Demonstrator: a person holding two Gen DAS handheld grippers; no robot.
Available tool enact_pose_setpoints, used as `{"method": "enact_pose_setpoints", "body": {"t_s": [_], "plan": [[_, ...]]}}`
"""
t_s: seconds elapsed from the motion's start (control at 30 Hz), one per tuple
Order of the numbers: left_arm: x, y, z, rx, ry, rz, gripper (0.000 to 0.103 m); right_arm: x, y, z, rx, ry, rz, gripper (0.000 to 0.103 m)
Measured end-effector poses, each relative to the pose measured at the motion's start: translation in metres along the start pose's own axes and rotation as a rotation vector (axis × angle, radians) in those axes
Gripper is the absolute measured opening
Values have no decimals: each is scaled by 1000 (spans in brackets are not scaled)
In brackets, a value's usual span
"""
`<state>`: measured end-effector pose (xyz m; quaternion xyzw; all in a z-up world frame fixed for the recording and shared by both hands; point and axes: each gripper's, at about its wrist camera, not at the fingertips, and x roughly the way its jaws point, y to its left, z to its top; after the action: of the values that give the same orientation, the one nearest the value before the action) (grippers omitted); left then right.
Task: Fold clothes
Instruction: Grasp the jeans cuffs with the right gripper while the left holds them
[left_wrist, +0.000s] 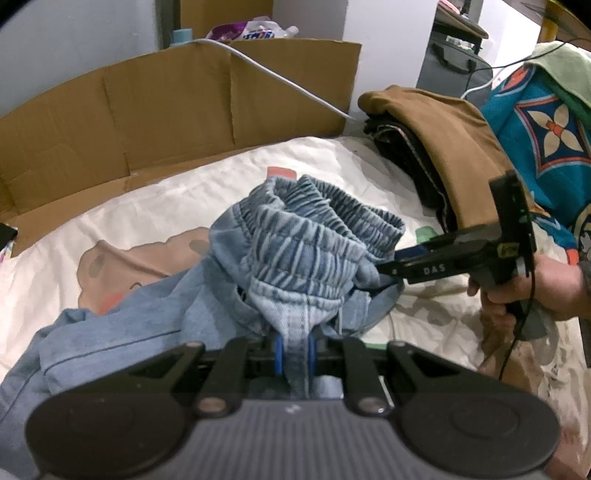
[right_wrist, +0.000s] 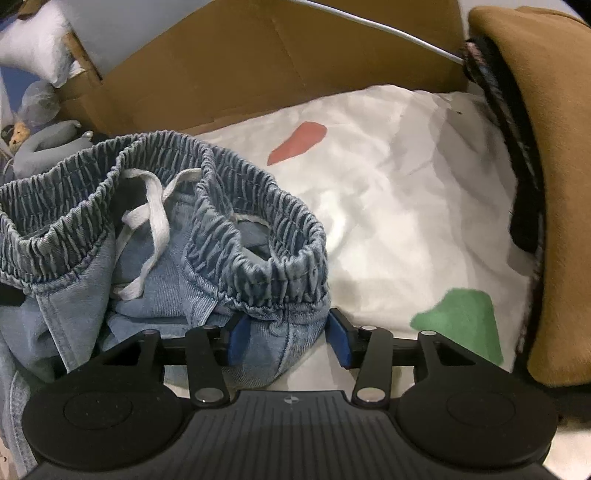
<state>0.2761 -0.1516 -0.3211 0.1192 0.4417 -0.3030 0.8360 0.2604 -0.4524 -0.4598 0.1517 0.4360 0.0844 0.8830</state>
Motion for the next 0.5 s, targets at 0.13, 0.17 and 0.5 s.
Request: {"method": "enact_pose_setpoints", "body": {"t_s": [0.13, 0.17, 0.5], "plan": [[1, 1, 0, -6, 0, -5, 13, 0, 0, -1, -3, -10, 11, 50], [1, 1, 0, -8, 0, -5, 13, 0, 1, -1, -7, -11, 10, 46], [0, 5, -1, -35, -6, -14, 13, -28, 10, -2, 17, -59, 40, 20]]}}
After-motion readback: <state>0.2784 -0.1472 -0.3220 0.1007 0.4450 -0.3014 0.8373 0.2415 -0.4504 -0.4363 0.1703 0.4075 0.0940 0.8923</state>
